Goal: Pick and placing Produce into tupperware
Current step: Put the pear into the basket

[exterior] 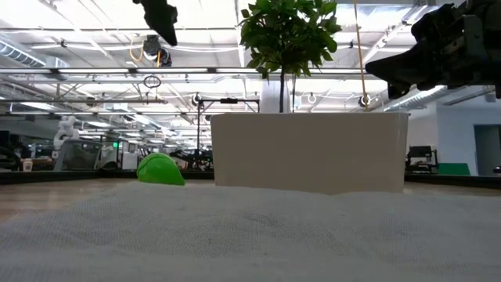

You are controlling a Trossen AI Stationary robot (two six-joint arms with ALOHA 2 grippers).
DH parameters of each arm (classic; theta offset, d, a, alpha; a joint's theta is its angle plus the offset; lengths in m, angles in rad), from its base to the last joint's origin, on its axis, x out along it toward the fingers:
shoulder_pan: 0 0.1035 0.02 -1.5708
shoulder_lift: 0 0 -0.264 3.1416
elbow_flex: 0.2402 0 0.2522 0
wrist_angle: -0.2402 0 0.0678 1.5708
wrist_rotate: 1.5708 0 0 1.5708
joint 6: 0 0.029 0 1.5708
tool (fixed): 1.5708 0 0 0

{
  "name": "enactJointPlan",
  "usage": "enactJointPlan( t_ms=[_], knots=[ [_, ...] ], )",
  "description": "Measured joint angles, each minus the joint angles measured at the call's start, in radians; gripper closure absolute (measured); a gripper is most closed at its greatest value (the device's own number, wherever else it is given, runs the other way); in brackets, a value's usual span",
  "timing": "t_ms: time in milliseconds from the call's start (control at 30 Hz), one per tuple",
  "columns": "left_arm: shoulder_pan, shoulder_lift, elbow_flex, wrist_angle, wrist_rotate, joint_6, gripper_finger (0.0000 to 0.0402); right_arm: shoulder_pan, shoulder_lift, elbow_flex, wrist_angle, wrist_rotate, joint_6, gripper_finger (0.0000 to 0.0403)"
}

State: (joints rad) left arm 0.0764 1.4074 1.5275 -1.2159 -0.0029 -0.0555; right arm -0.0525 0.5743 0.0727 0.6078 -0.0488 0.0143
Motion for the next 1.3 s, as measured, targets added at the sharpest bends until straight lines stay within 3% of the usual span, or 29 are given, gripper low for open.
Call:
enactJointPlan(
  t_ms=[233,433,1100,1300],
  knots=[
    [-0.01,0.033,0.0,-0.024,-0.03,-0.099,0.0077,0.0,0.0,0.0,-0.007,0.0,0.0,0.0403],
    [-0.017,0.075,0.0,-0.074,-0.051,-0.196,0.0032,0.0,0.0,0.0,-0.005,0.0,0.0,0.0403],
    [-0.094,0.276,-0.002,-0.052,-0.05,-0.266,0.0025,0.0,0.0,0.0,-0.006,0.0,0.011,0.0403],
    [-0.094,0.282,-0.073,0.02,-0.024,-0.292,0.0025,0.0,0.0,0.0,-0.006,-0.004,0.012,0.0403]
  ],
)
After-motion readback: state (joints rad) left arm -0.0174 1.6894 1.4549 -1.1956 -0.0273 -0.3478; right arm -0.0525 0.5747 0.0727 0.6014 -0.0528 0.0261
